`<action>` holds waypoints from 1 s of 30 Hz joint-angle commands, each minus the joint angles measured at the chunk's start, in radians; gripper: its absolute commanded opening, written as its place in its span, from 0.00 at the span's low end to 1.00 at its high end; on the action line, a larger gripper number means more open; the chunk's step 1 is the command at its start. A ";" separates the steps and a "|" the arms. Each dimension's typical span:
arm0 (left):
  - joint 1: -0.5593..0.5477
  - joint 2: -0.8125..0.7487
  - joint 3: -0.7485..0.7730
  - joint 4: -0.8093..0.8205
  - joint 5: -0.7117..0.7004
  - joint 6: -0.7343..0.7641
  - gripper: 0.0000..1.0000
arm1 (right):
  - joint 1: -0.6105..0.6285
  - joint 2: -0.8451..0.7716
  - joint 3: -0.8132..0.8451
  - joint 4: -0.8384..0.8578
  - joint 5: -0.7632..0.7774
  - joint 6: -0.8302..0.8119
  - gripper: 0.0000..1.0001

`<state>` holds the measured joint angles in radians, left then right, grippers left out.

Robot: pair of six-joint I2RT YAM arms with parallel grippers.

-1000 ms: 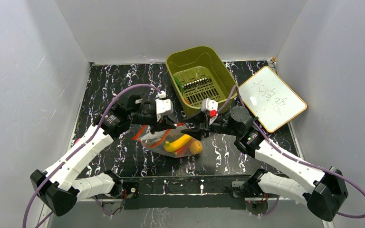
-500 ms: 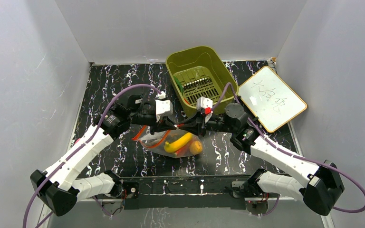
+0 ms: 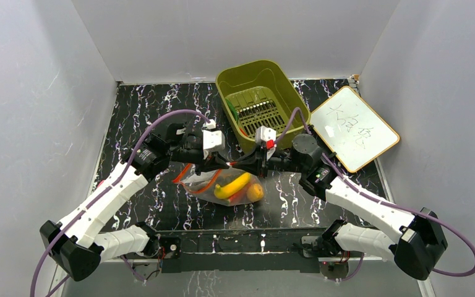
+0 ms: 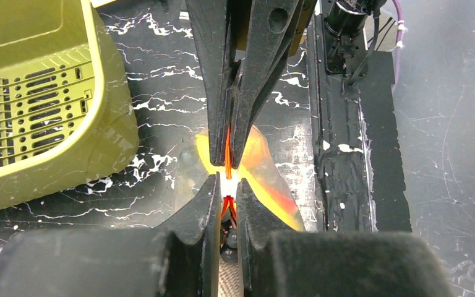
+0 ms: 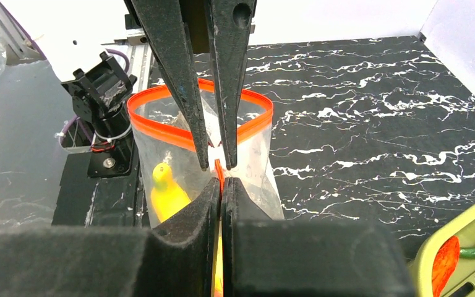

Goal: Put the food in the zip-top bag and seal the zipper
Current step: Zip the zipper food storage bag at the center of the board.

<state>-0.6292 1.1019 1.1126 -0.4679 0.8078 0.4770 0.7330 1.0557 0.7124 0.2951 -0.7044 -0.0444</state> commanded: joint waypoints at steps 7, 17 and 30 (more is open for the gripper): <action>0.005 -0.047 0.000 -0.025 -0.057 0.007 0.00 | -0.002 -0.094 -0.007 0.114 0.170 0.002 0.00; 0.005 -0.083 -0.017 -0.047 -0.087 0.004 0.00 | -0.001 -0.153 -0.060 0.125 0.254 0.023 0.00; 0.005 -0.095 -0.009 -0.094 -0.113 0.029 0.00 | -0.003 -0.196 -0.080 0.065 0.412 0.041 0.00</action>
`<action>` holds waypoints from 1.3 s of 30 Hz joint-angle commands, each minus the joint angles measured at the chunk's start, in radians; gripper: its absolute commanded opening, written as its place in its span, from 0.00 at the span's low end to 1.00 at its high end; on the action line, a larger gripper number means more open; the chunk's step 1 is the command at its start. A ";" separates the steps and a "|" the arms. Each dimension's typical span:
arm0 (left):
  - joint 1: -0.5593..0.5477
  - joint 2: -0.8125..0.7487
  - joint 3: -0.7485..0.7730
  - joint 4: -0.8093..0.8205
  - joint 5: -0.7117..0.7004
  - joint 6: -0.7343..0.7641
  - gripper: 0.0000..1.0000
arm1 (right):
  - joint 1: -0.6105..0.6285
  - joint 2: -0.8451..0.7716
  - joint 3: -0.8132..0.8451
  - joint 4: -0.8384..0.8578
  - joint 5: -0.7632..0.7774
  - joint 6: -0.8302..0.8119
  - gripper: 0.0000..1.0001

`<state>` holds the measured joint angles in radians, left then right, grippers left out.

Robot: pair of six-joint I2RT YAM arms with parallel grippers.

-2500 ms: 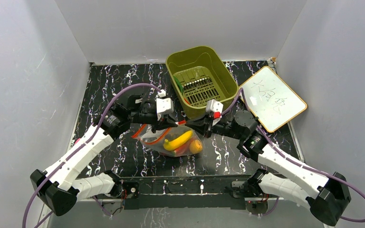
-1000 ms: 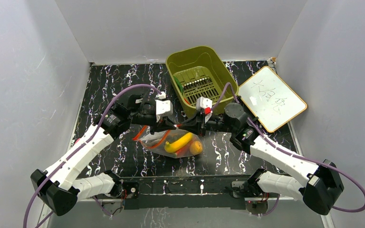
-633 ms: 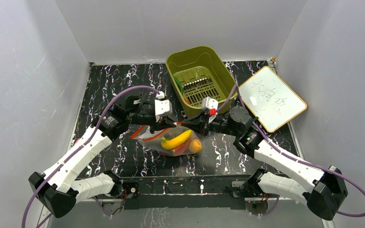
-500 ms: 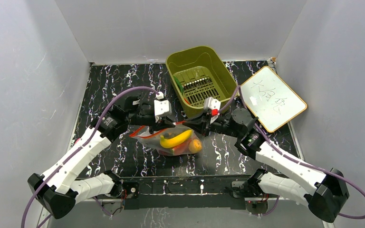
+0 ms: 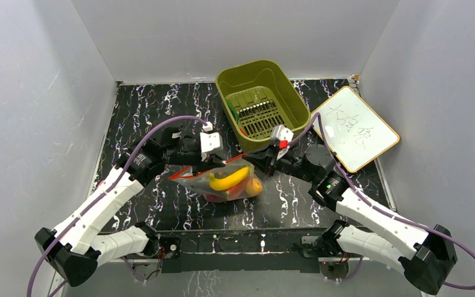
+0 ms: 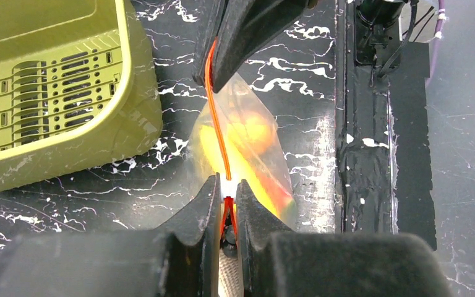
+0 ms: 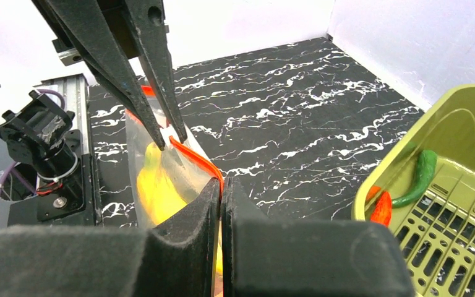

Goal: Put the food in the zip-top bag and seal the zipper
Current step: Zip the zipper food storage bag at the center of the board.

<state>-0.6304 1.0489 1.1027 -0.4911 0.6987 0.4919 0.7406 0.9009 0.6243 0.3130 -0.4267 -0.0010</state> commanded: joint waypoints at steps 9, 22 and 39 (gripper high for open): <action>0.007 -0.069 0.009 -0.116 -0.027 0.016 0.00 | -0.014 -0.103 0.001 -0.049 0.270 -0.009 0.00; 0.005 -0.125 0.006 -0.206 -0.093 0.035 0.00 | -0.019 -0.184 -0.007 -0.173 0.477 0.049 0.00; 0.005 -0.202 0.000 -0.345 -0.195 0.050 0.00 | -0.021 -0.297 0.054 -0.389 0.704 0.096 0.00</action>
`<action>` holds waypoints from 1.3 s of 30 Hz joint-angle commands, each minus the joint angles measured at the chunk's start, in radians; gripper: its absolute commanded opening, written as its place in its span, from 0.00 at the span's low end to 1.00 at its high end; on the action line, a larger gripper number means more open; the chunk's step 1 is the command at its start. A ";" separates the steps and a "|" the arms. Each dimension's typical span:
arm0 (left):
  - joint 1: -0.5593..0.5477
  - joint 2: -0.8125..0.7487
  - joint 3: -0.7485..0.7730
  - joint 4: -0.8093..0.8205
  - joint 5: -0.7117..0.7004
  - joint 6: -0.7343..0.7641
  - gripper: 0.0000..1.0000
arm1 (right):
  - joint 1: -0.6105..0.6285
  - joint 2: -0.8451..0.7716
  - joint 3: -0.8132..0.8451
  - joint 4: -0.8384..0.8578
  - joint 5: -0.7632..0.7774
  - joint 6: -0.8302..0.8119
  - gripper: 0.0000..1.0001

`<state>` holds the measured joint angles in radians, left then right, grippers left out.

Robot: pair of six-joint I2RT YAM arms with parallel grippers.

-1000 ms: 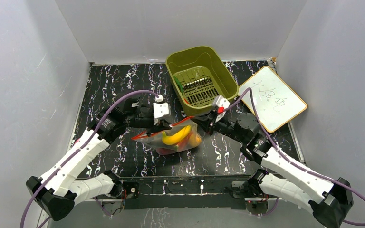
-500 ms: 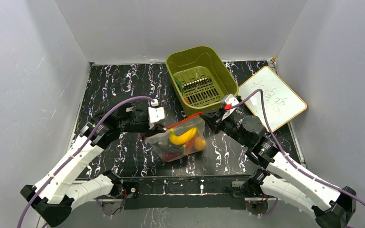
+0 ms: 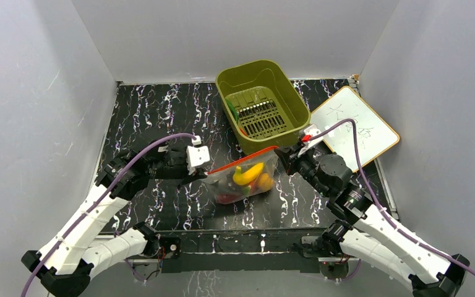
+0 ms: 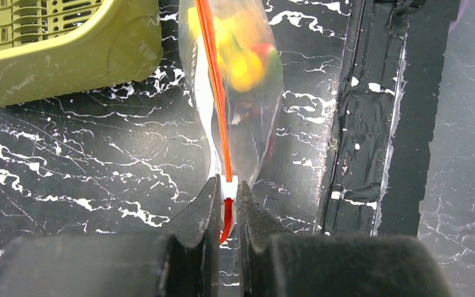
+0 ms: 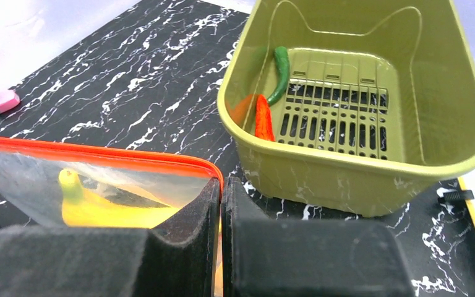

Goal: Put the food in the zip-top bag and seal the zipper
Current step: Zip the zipper food storage bag at the center of the board, then place the zipper food storage bag at the center of the board.

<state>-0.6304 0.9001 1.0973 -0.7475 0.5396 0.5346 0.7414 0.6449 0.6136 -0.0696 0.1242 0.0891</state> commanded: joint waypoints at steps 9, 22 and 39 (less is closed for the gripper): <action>0.005 -0.163 0.004 -0.157 -0.149 -0.005 0.00 | -0.022 -0.047 0.083 -0.050 0.147 0.017 0.00; 0.005 -0.278 -0.003 -0.236 -0.220 -0.026 0.00 | -0.022 0.019 0.045 0.136 -0.263 -0.059 0.00; 0.005 -0.254 -0.101 -0.075 -0.533 -0.182 0.00 | -0.027 0.531 0.227 0.457 -0.364 -0.185 0.00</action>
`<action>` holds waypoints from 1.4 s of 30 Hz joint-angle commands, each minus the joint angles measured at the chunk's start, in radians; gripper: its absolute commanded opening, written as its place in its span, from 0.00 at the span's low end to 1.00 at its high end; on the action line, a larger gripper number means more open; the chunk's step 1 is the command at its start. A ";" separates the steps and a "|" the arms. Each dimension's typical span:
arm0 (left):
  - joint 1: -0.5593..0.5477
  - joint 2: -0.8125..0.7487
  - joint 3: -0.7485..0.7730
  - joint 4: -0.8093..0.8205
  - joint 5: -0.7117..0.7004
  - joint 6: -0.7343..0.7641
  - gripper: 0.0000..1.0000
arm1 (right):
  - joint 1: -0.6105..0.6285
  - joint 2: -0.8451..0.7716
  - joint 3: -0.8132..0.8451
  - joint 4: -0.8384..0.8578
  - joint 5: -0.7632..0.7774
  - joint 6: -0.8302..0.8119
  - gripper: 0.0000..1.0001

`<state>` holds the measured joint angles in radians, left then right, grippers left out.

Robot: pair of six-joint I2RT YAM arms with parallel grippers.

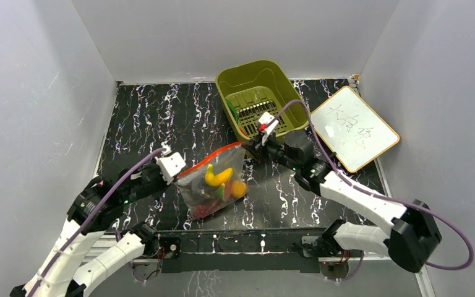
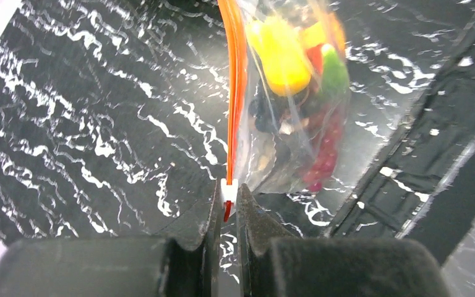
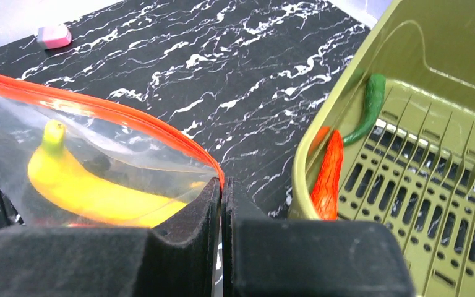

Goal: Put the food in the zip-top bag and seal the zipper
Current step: Place the zipper food storage bag at the center of the board.

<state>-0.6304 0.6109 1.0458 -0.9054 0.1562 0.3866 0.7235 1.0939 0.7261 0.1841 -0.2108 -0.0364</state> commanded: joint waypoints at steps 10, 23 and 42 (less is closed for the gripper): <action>0.005 0.181 -0.140 0.269 -0.532 -0.090 0.00 | -0.040 0.331 0.339 0.244 -0.127 -0.086 0.19; 0.236 0.334 -0.193 0.480 -0.578 -0.109 0.00 | -0.051 0.129 0.290 -0.001 -0.133 -0.027 0.77; 0.351 0.416 -0.015 0.454 -0.412 -0.301 0.97 | -0.050 -0.081 0.186 -0.260 0.323 0.404 0.98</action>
<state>-0.2832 1.0836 0.9653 -0.4492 -0.3210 0.1383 0.6765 1.0328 0.8848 0.0078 -0.1089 0.1535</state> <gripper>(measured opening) 0.834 0.980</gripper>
